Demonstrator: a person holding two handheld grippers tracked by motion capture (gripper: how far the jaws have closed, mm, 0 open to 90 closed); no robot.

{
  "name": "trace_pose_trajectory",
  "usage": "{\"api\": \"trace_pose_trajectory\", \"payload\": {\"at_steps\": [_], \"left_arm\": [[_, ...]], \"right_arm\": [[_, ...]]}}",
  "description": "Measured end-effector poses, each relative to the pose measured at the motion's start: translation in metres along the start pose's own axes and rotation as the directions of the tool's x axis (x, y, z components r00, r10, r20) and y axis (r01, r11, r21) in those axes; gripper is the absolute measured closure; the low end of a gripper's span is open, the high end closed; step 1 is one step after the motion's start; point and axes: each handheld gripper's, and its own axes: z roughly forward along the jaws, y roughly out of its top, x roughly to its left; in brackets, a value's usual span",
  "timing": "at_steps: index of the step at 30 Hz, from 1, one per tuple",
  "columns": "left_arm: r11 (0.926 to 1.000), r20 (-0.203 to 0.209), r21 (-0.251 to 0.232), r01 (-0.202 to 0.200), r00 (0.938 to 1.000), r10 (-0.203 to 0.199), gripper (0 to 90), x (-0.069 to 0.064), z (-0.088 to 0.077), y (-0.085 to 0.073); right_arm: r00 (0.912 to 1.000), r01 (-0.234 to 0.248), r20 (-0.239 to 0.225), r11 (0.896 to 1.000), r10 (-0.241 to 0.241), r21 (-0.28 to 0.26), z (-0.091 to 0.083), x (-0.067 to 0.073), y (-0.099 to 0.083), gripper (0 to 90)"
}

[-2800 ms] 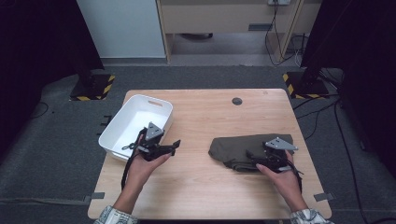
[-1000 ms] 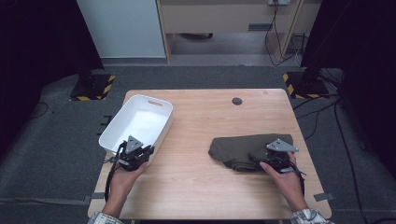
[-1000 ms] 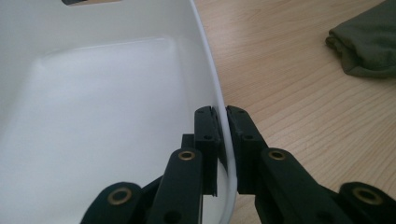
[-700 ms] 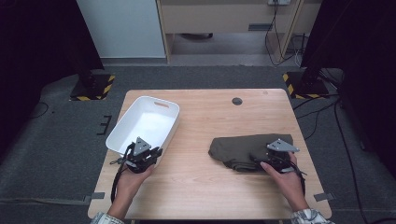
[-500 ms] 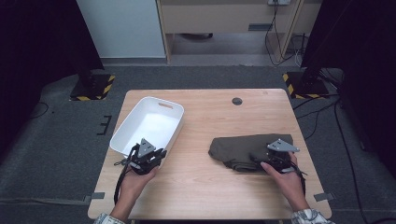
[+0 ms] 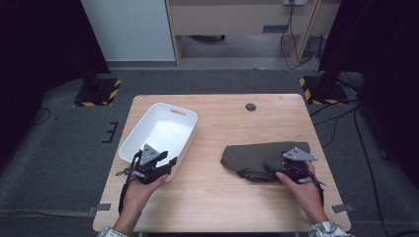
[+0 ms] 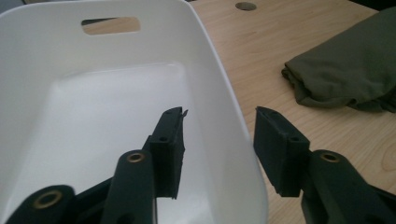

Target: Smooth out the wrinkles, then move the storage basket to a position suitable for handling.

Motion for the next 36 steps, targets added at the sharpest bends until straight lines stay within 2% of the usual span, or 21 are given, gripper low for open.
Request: {"api": "trace_pose_trajectory", "payload": {"at_steps": [1,2,4,8,11,13,14,17,19,20,23,24,27,29,32,34,36], "left_arm": [[0.9999,-0.022,-0.008,0.012,0.9997,-0.012,48.1,0.007,-0.003,0.0],[0.9999,-0.022,-0.008,0.012,0.9997,-0.012,47.2,0.007,-0.003,0.0],[0.9992,-0.023,-0.019,0.036,0.9991,-0.037,46.2,0.013,-0.006,0.0],[0.9987,-0.036,-0.028,0.043,0.9984,-0.044,44.7,0.021,-0.011,0.002],[0.9976,-0.06,-0.044,0.054,0.9966,-0.057,43.9,0.032,-0.019,0.005],[0.9964,-0.1,-0.056,0.065,0.9926,-0.07,40.3,0.048,-0.029,0.006],[0.9964,-0.1,-0.056,0.065,0.9926,-0.07,39.6,0.048,-0.029,0.006],[0.9956,-0.156,-0.071,0.061,0.9851,-0.071,39.1,0.064,-0.04,0.005],[0.9948,-0.177,-0.078,0.065,0.9811,-0.078,38.9,0.074,-0.045,0.003],[0.9943,-0.198,-0.081,0.07,0.9764,-0.085,38.9,0.082,-0.049,0.0],[0.9941,-0.208,-0.079,0.074,0.9742,-0.089,38.4,0.089,-0.051,-0.003],[0.9929,-0.219,-0.082,0.086,0.9703,-0.102,38.5,0.094,-0.053,-0.005],[0.9926,-0.22,-0.079,0.092,0.9696,-0.107,40.0,0.099,-0.053,-0.007],[0.9922,-0.228,-0.076,0.099,0.967,-0.114,40.3,0.104,-0.054,-0.01],[0.9914,-0.254,-0.068,0.112,0.9591,-0.125,43.8,0.111,-0.053,-0.016],[0.9894,-0.24,-0.063,0.131,0.9603,-0.143,46.9,0.114,-0.05,-0.019],[0.9912,-0.235,-0.044,0.125,0.963,-0.132,50.8,0.115,-0.046,-0.021]], "right_arm": [[1.0,0.001,0.001,1.0,-0.001,0.001,0.0,0.0,0.0,13.0],[1.0,0.001,0.001,1.0,-0.001,0.001,0.0,0.0,0.0,13.0],[1.0,0.008,0.0,1.0,-0.008,0.003,0.001,0.0,0.0,12.7],[1.0,0.009,-0.002,1.0,-0.009,0.004,0.001,0.0,0.0,12.5],[1.0,0.009,0.0,1.0,-0.009,0.003,0.0,0.0,0.0,12.5],[1.0,0.007,0.0,1.0,-0.007,0.003,0.0,0.0,0.0,12.5],[1.0,0.007,0.0,1.0,-0.007,0.003,0.0,0.0,0.0,12.5],[1.0,0.007,0.002,1.0,-0.007,0.006,0.0,0.0,-0.001,12.5],[0.9999,0.009,0.003,1.0,-0.009,0.005,0.001,0.0,-0.001,12.4],[0.9999,0.011,0.002,1.0,-0.011,0.007,0.001,0.0,0.0,12.4],[0.9999,0.01,0.005,1.0,-0.01,0.005,0.001,0.0,0.0,12.4],[0.9999,0.01,0.005,1.0,-0.01,0.005,0.001,0.0,0.0,12.4],[0.9999,0.01,0.004,1.0,-0.01,0.005,0.001,0.0,0.0,12.4],[1.0,0.01,0.003,1.0,-0.01,0.007,0.001,0.0,0.0,12.4],[0.9999,0.011,0.004,1.0,-0.011,0.006,0.001,0.0,-0.001,12.4],[0.9999,0.008,0.006,1.0,-0.008,0.008,0.001,0.001,-0.001,12.4],[0.9999,0.01,0.006,1.0,-0.01,0.007,0.001,0.001,0.0,12.4]]}}
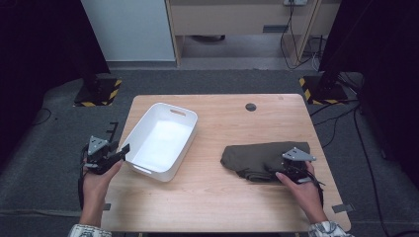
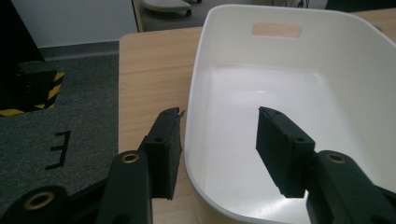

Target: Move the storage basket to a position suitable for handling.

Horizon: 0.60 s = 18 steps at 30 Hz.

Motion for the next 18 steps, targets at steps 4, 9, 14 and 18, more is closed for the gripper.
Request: {"api": "trace_pose_trajectory", "payload": {"at_steps": [4,9,14,18], "left_arm": [[0.9999,0.0,0.012,0.005,1.0,-0.005,52.9,0.001,0.005,-0.004],[0.9995,-0.013,0.025,0.02,0.9997,-0.02,58.2,0.007,0.01,-0.008],[0.999,-0.006,0.042,0.019,0.9998,-0.018,64.2,0.009,0.016,-0.011],[0.9987,-0.008,0.043,0.028,0.9996,-0.028,72.5,0.013,0.018,-0.013]], "right_arm": [[1.0,-0.001,0.0,1.0,0.001,0.0,-0.001,0.0,0.0,12.4],[1.0,-0.008,0.0,1.0,0.008,0.001,0.0,0.0,-0.001,12.5],[1.0,-0.008,-0.002,1.0,0.008,0.003,0.0,-0.001,-0.001,12.5],[1.0,-0.008,-0.001,1.0,0.008,0.002,0.0,-0.001,-0.002,12.5]]}}
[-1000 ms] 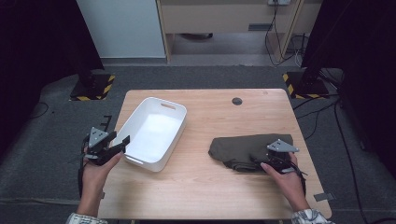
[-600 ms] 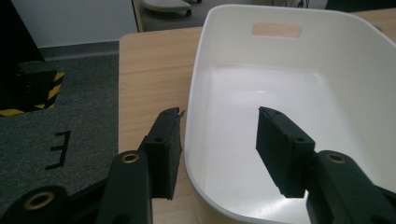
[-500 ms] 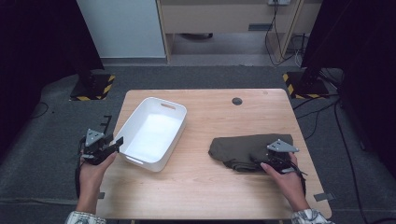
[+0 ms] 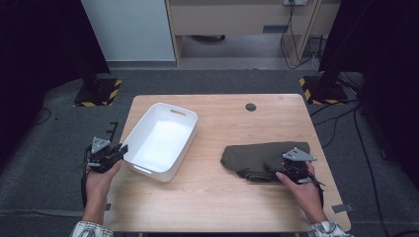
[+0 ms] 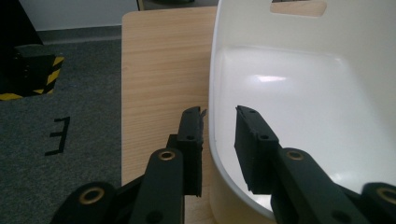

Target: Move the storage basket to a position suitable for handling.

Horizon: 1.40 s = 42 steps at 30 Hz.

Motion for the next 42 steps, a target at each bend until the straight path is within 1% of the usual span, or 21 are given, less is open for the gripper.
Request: {"api": "trace_pose_trajectory", "payload": {"at_steps": [1,2,5,9,10,11,14,17,18,22,23,28,30,36,42], "left_arm": [[1.0,0.003,0.003,0.001,1.0,-0.001,73.5,0.001,0.001,-0.001],[1.0,0.017,0.009,-0.001,0.9999,0.001,76.0,0.0,0.002,-0.002],[0.9999,0.011,0.011,-0.01,0.9999,0.01,77.5,0.0,0.003,-0.001],[0.9999,0.034,0.015,0.002,0.9994,-0.002,78.9,0.002,0.002,-0.001],[0.9998,0.035,0.017,-0.001,0.9994,0.001,79.1,0.001,0.001,-0.001],[0.9996,0.035,0.024,-0.017,0.9993,0.016,79.4,0.0,-0.001,-0.001],[0.9992,0.037,0.029,-0.029,0.9989,0.028,79.9,-0.003,-0.003,-0.002],[0.9984,0.031,0.037,-0.043,0.9986,0.042,80.4,-0.008,-0.008,-0.005],[0.998,0.028,0.042,-0.048,0.9985,0.047,80.4,-0.012,-0.013,-0.007],[0.9972,0.02,0.049,-0.056,0.9983,0.055,80.2,-0.016,-0.018,-0.009],[0.9976,0.018,0.046,-0.053,0.9985,0.052,80.1,-0.017,-0.019,-0.01],[0.9966,0.012,0.052,-0.064,0.9979,0.064,79.8,-0.023,-0.031,-0.017],[0.9962,0.016,0.053,-0.069,0.9975,0.068,79.4,-0.025,-0.037,-0.021],[0.9964,0.024,0.052,-0.067,0.9975,0.066,78.9,-0.028,-0.053,-0.031],[0.9959,0.038,0.049,-0.076,0.9966,0.074,78.6,-0.03,-0.055,-0.033]], "right_arm": [[1.0,0.0,0.0,1.0,0.0,0.0,0.0,0.0,0.0,12.6],[1.0,-0.004,0.001,1.0,0.004,0.002,0.0,0.0,0.0,12.5],[1.0,-0.004,0.002,1.0,0.004,0.003,0.0,0.0,0.0,12.5],[0.9999,-0.01,0.007,1.0,0.01,0.001,-0.001,-0.002,-0.001,12.6],[0.9999,-0.011,0.007,1.0,0.011,0.001,-0.002,-0.002,-0.001,12.6],[0.9999,-0.01,0.007,1.0,0.01,0.001,-0.001,-0.003,-0.001,12.6],[0.9999,-0.01,0.008,1.0,0.01,0.002,-0.001,-0.003,-0.001,12.6],[0.9999,-0.008,0.008,1.0,0.008,-0.003,-0.002,-0.003,0.0,12.6],[0.9999,-0.009,0.009,1.0,0.009,-0.003,-0.002,-0.003,0.0,12.6],[0.9999,-0.009,0.01,1.0,0.009,-0.004,-0.003,-0.003,0.0,12.6],[1.0,-0.004,0.009,1.0,0.004,-0.006,-0.005,-0.002,0.0,12.6],[0.9998,-0.012,0.013,1.0,0.012,-0.014,-0.006,-0.003,0.0,12.6],[0.9998,-0.012,0.013,1.0,0.012,-0.014,-0.006,-0.003,0.0,12.6],[0.9999,-0.01,0.012,1.0,0.01,-0.01,-0.005,-0.002,0.001,12.6],[0.9999,-0.004,0.011,1.0,0.004,-0.006,-0.005,-0.002,0.001,12.6]]}}
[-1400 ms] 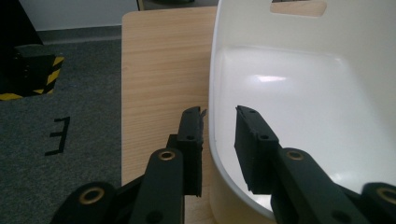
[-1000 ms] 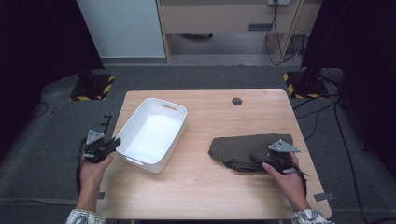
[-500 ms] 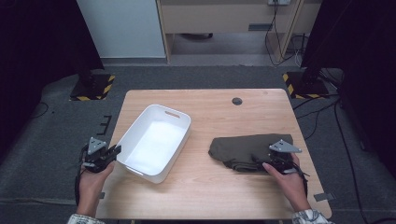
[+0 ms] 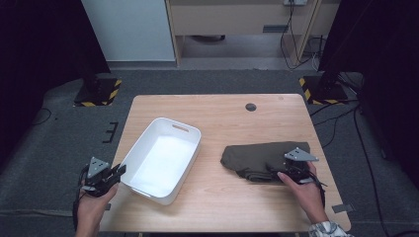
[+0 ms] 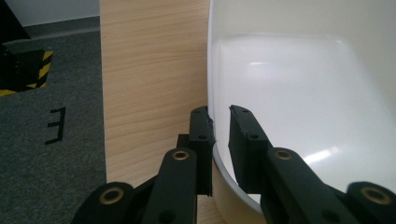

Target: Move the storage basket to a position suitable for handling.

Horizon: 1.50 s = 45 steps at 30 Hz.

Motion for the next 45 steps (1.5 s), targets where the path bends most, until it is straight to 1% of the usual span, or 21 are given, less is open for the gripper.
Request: {"api": "trace_pose_trajectory", "payload": {"at_steps": [11,12,13,15,16,17,19,22,24,25,27,28,29,30,31,34,35,38,41,43,45], "left_arm": [[0.9999,0.012,-0.013,0.007,0.9999,-0.007,77.9,0.002,0.003,0.0],[0.9997,0.013,-0.021,0.011,0.9999,-0.011,70.7,0.001,0.004,0.0],[0.9995,0.011,-0.031,0.01,0.9999,-0.01,70.7,0.001,0.004,0.001],[0.9985,0.01,-0.054,0.013,0.9999,-0.012,63.9,0.0,0.002,0.003],[0.9977,0.007,-0.067,0.013,0.9999,-0.012,55.7,-0.001,0.001,0.005],[0.9972,0.007,-0.074,0.01,0.9999,-0.009,55.7,-0.001,0.0,0.006],[0.997,0.004,-0.077,-0.007,1.0,0.007,51.1,-0.002,-0.001,0.009],[0.9973,0.021,-0.073,-0.007,0.9997,0.009,42.2,-0.004,0.0,0.013],[0.9975,0.03,-0.071,-0.004,0.9995,0.006,34.2,-0.005,0.001,0.015],[0.9978,0.034,-0.066,-0.002,0.9994,0.005,34.2,-0.005,0.001,0.017],[0.9975,0.042,-0.07,-0.001,0.9991,0.004,30.5,-0.006,0.002,0.02],[0.9976,0.041,-0.069,0.0,0.9992,0.003,28.9,-0.008,0.003,0.021],[0.9977,0.045,-0.067,-0.003,0.999,0.006,26.1,-0.009,0.004,0.023],[0.9978,0.051,-0.065,-0.005,0.9987,0.008,25.0,-0.01,0.004,0.025],[0.9979,0.053,-0.064,-0.007,0.9985,0.01,24.2,-0.012,0.005,0.026],[0.9979,0.06,-0.062,-0.017,0.998,0.021,23.2,-0.016,0.007,0.03],[0.9979,0.06,-0.061,-0.019,0.998,0.023,23.1,-0.017,0.007,0.03],[0.9981,0.054,-0.058,-0.023,0.9982,0.026,23.1,-0.017,0.008,0.029],[0.9983,0.042,-0.057,-0.012,0.999,0.014,23.1,-0.014,0.007,0.028],[0.9982,0.035,-0.06,-0.004,0.9994,0.006,23.0,-0.012,0.006,0.028],[0.9983,0.034,-0.059,-0.005,0.9994,0.007,23.0,-0.012,0.005,0.028]], "right_arm": [[0.9999,-0.005,0.009,1.0,0.006,-0.012,-0.002,-0.001,0.001,12.7],[0.9999,-0.008,0.014,1.0,0.009,-0.022,-0.004,-0.003,0.002,13.3],[0.9999,-0.008,0.014,1.0,0.009,-0.022,-0.004,-0.003,0.002,13.3],[0.9996,-0.015,0.024,0.999,0.016,-0.029,-0.006,-0.004,0.004,13.6],[0.9986,-0.005,0.053,0.999,0.007,-0.039,-0.009,-0.006,0.005,14.2],[0.9986,-0.005,0.053,0.999,0.007,-0.039,-0.009,-0.006,0.005,14.2],[0.9967,0.01,0.081,0.999,-0.006,-0.042,-0.012,-0.01,0.006,14.3],[0.9933,0.004,0.115,0.999,0.002,-0.046,-0.017,-0.018,0.006,14.3],[0.9877,-0.007,0.156,0.999,0.014,-0.045,-0.023,-0.03,0.004,14.9],[0.9877,-0.007,0.156,0.999,0.014,-0.045,-0.023,-0.03,0.004,14.9],[0.9812,-0.023,0.191,0.999,0.029,-0.036,-0.027,-0.04,0.002,17.2],[0.9775,-0.031,0.208,0.999,0.035,-0.026,-0.028,-0.045,0.001,19.1],[0.9724,-0.041,0.229,0.999,0.044,-0.018,-0.029,-0.05,0.0,21.9],[0.9659,-0.05,0.254,0.999,0.05,-0.006,-0.03,-0.056,-0.002,25.1],[0.9613,-0.053,0.271,0.999,0.05,0.005,-0.031,-0.06,-0.003,28.0],[0.9571,-0.066,0.284,0.998,0.058,0.018,-0.032,-0.068,-0.006,36.1],[0.9513,-0.084,0.3,0.996,0.072,0.026,-0.029,-0.074,-0.009,37.7],[0.9497,-0.098,0.301,0.995,0.085,0.028,-0.024,-0.08,-0.01,36.6],[0.9533,-0.128,0.279,0.991,0.116,0.028,-0.014,-0.089,-0.01,29.9],[0.954,-0.164,0.26,0.986,0.149,0.037,-0.006,-0.094,-0.011,26.1],[0.9526,-0.182,0.26,0.981,0.158,0.069,0.0,-0.096,-0.013,23.3]]}}
